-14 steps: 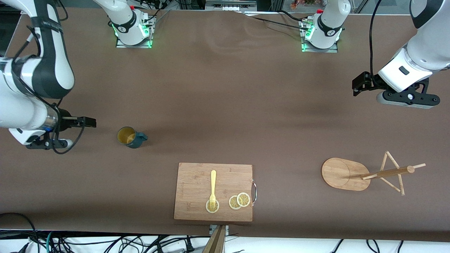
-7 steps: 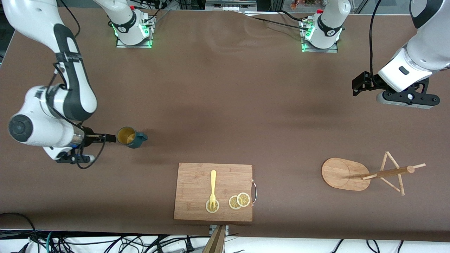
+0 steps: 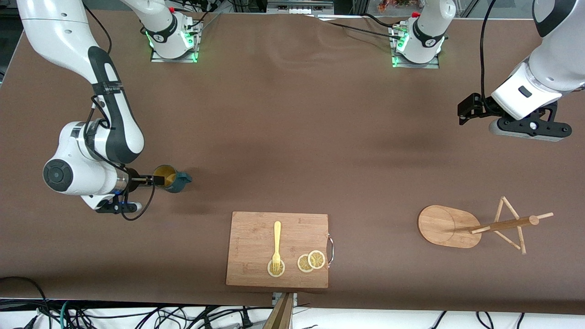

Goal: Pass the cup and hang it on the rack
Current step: 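Reach the right gripper down to the teal mug and grasp its rim, then carry the teal mug with the right gripper toward the table middle, then release the mug and withdraw the right gripper while the left gripper approaches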

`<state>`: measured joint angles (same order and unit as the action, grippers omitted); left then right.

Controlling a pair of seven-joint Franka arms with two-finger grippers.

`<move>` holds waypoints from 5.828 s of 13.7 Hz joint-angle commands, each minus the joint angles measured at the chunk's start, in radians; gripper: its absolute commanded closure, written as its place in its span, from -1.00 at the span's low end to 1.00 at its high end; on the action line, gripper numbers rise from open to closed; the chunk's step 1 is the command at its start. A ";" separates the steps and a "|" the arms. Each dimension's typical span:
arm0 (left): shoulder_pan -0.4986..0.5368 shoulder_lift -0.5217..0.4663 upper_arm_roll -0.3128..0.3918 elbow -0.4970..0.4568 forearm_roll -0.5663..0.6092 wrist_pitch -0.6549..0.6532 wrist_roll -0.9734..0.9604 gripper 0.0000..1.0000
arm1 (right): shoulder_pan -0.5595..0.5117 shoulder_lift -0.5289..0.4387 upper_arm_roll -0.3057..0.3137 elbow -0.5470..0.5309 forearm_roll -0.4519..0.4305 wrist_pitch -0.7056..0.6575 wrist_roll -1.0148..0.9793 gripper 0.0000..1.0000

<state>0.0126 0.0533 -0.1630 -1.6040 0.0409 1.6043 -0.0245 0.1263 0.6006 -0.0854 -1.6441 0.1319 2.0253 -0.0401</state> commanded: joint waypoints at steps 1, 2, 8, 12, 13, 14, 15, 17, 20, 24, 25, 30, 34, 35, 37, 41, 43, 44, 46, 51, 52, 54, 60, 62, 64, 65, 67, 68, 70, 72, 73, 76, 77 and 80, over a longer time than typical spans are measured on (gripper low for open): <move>-0.003 -0.003 -0.004 -0.001 0.025 -0.004 0.011 -1.00 | 0.001 -0.027 0.000 -0.055 0.015 0.019 -0.010 -0.99; -0.003 -0.003 -0.004 -0.001 0.025 -0.004 0.011 -1.00 | 0.001 -0.028 0.000 -0.063 0.015 0.021 -0.010 -0.97; -0.005 -0.003 -0.010 0.001 0.025 -0.003 0.011 -1.00 | 0.001 -0.035 0.000 -0.083 0.015 0.019 -0.012 0.46; -0.005 -0.003 -0.010 0.001 0.025 -0.003 0.011 -1.00 | 0.004 -0.033 0.001 -0.082 0.017 0.016 0.006 1.00; -0.005 -0.003 -0.010 0.001 0.025 -0.003 0.012 -1.00 | 0.015 -0.035 0.001 -0.077 0.017 0.015 0.008 1.00; -0.005 -0.003 -0.010 0.001 0.025 -0.003 0.011 -1.00 | 0.030 -0.038 0.003 -0.071 0.017 0.013 0.006 1.00; -0.005 -0.003 -0.010 0.001 0.025 -0.003 0.011 -1.00 | 0.059 -0.039 0.003 -0.054 0.017 0.012 0.009 1.00; -0.003 -0.003 -0.010 0.003 0.025 -0.003 0.012 -1.00 | 0.120 -0.039 0.003 -0.004 0.017 0.009 0.051 1.00; -0.003 -0.003 -0.010 0.007 0.025 -0.004 0.014 -1.00 | 0.218 -0.027 0.006 0.053 0.018 -0.002 0.230 1.00; -0.003 -0.003 -0.009 0.009 0.024 -0.004 0.012 -1.00 | 0.367 0.057 0.035 0.173 0.018 0.009 0.558 1.00; -0.003 -0.003 -0.007 0.009 0.024 -0.004 0.017 -1.00 | 0.386 0.089 0.056 0.223 0.018 0.006 0.628 1.00; -0.003 -0.003 -0.007 0.010 0.025 -0.004 0.017 -1.00 | 0.514 0.238 0.165 0.395 0.011 0.082 0.922 1.00; -0.003 -0.003 -0.007 0.010 0.025 -0.004 0.017 -1.00 | 0.611 0.284 0.165 0.402 0.011 0.210 1.000 1.00; -0.003 -0.003 -0.009 0.010 0.025 -0.004 0.017 -1.00 | 0.633 0.291 0.164 0.400 0.011 0.219 1.011 1.00; -0.003 -0.003 -0.007 0.010 0.025 -0.004 0.018 -1.00 | 0.657 0.294 0.164 0.398 0.009 0.210 1.043 1.00; -0.003 -0.003 -0.009 0.010 0.025 -0.004 0.018 -1.00 | 0.661 0.289 0.164 0.397 0.017 0.176 1.056 1.00; -0.003 -0.003 -0.007 0.010 0.024 -0.003 0.017 -1.00 | 0.661 0.281 0.167 0.400 0.015 0.103 1.072 1.00; -0.002 -0.003 -0.006 0.010 0.019 -0.004 0.020 -1.00 | 0.661 0.278 0.168 0.402 0.014 0.083 1.091 1.00; 0.000 -0.001 -0.006 0.010 0.017 -0.003 0.024 -1.00 | 0.668 0.275 0.168 0.400 0.015 0.081 1.096 1.00; -0.002 0.000 -0.006 0.009 0.020 -0.004 0.026 -1.00 | 0.676 0.265 0.165 0.400 0.002 0.081 1.082 0.24; -0.003 -0.001 -0.006 0.009 0.022 -0.004 0.026 -1.00 | 0.676 0.248 0.165 0.400 0.002 0.081 1.088 0.00; -0.005 0.000 -0.007 0.009 0.022 -0.004 0.021 -1.00 | 0.674 0.216 0.164 0.400 0.003 0.081 1.088 -0.87; -0.008 0.014 -0.030 0.009 0.011 -0.046 0.025 -1.00 | 0.558 0.049 0.102 0.395 0.006 -0.060 0.973 -1.00; -0.010 0.019 -0.032 0.009 0.001 -0.063 0.026 -1.00 | 0.486 -0.028 0.052 0.394 0.000 -0.176 0.935 -1.00; -0.016 0.020 -0.032 0.006 -0.035 -0.081 0.031 -1.00 | 0.441 -0.106 -0.012 0.385 0.005 -0.297 0.785 -1.00; -0.043 0.025 -0.039 0.006 -0.041 -0.086 0.044 -1.00 | 0.432 -0.142 -0.064 0.376 0.008 -0.348 0.687 -1.00; -0.098 0.039 -0.044 0.006 -0.042 -0.096 0.087 -1.00 | 0.429 -0.237 -0.176 0.319 0.014 -0.404 0.503 -1.00; -0.133 0.046 -0.044 0.006 -0.042 -0.096 0.101 -1.00 | 0.429 -0.283 -0.222 0.287 0.015 -0.430 0.437 -1.00; -0.167 0.063 -0.044 0.001 -0.042 -0.096 0.145 -1.00 | 0.429 -0.381 -0.296 0.212 0.015 -0.465 0.355 -1.00; -0.187 0.109 -0.044 0.003 -0.052 -0.092 0.216 -1.00 | 0.429 -0.480 -0.336 0.100 -0.001 -0.461 0.306 -1.00; -0.197 0.135 -0.044 0.003 -0.079 -0.084 0.256 -1.00 | 0.429 -0.522 -0.350 0.051 -0.005 -0.455 0.287 -1.00; -0.238 0.187 -0.044 0.004 -0.125 -0.022 0.415 -1.00 | 0.427 -0.552 -0.372 0.049 -0.041 -0.473 0.162 -1.00; -0.247 0.209 -0.044 0.004 -0.125 0.003 0.476 -1.00 | 0.427 -0.552 -0.378 0.068 -0.060 -0.488 0.157 -1.00; -0.273 0.263 -0.044 0.000 -0.127 0.072 0.684 -1.00 | 0.430 -0.500 -0.392 0.102 -0.069 -0.478 0.151 -1.00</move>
<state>-0.2375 0.2885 -0.2175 -1.6121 -0.0648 1.6432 0.5298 0.5401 0.0675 -0.4674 -1.5625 0.0730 1.5454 0.1246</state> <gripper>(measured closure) 0.000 0.000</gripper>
